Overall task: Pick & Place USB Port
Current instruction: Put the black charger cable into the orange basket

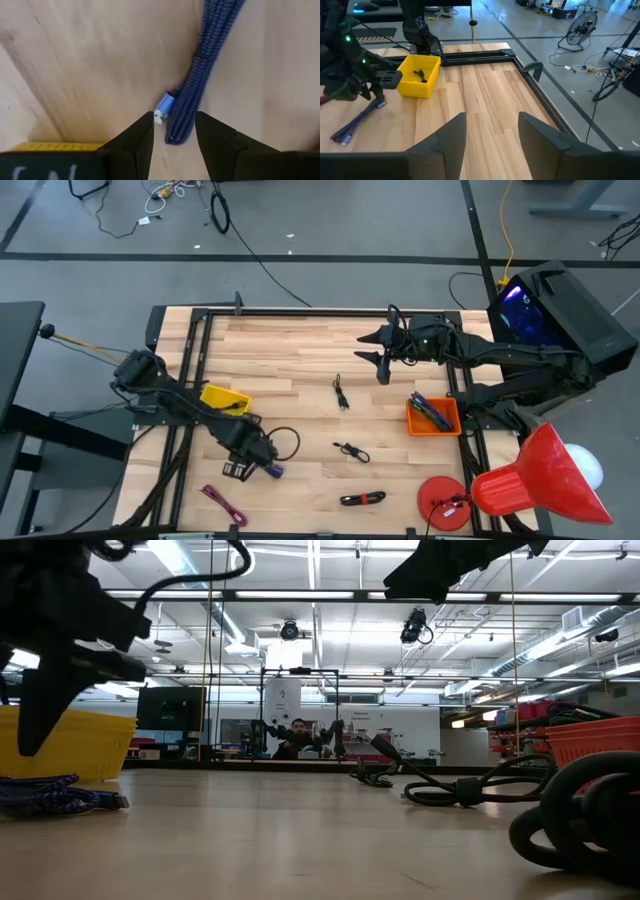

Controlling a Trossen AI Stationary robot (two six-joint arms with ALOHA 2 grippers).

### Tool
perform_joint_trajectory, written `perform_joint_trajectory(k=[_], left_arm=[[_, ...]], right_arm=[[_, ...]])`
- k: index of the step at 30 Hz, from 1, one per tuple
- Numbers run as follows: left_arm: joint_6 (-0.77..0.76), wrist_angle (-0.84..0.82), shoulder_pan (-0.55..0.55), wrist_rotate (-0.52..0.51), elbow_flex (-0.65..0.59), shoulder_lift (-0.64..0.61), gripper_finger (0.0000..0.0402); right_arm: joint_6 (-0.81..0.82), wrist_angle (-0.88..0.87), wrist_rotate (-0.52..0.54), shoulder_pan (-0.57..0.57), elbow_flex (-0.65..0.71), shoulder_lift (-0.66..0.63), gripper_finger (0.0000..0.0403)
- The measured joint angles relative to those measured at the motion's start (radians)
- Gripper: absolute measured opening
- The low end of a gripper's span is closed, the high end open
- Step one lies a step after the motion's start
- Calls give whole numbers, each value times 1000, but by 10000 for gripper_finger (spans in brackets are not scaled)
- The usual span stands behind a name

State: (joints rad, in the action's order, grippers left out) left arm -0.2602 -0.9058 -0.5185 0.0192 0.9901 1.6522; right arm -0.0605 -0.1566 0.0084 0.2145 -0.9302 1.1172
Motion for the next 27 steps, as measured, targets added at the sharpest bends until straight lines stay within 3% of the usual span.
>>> perform_joint_trajectory(k=[22,27], left_arm=[[10,139,0,40,0,6,154],[16,156,0,49,0,54,154]], right_arm=[[0,-4,-2,0,0,0,180],[0,-11,-32,0,0,0,180]])
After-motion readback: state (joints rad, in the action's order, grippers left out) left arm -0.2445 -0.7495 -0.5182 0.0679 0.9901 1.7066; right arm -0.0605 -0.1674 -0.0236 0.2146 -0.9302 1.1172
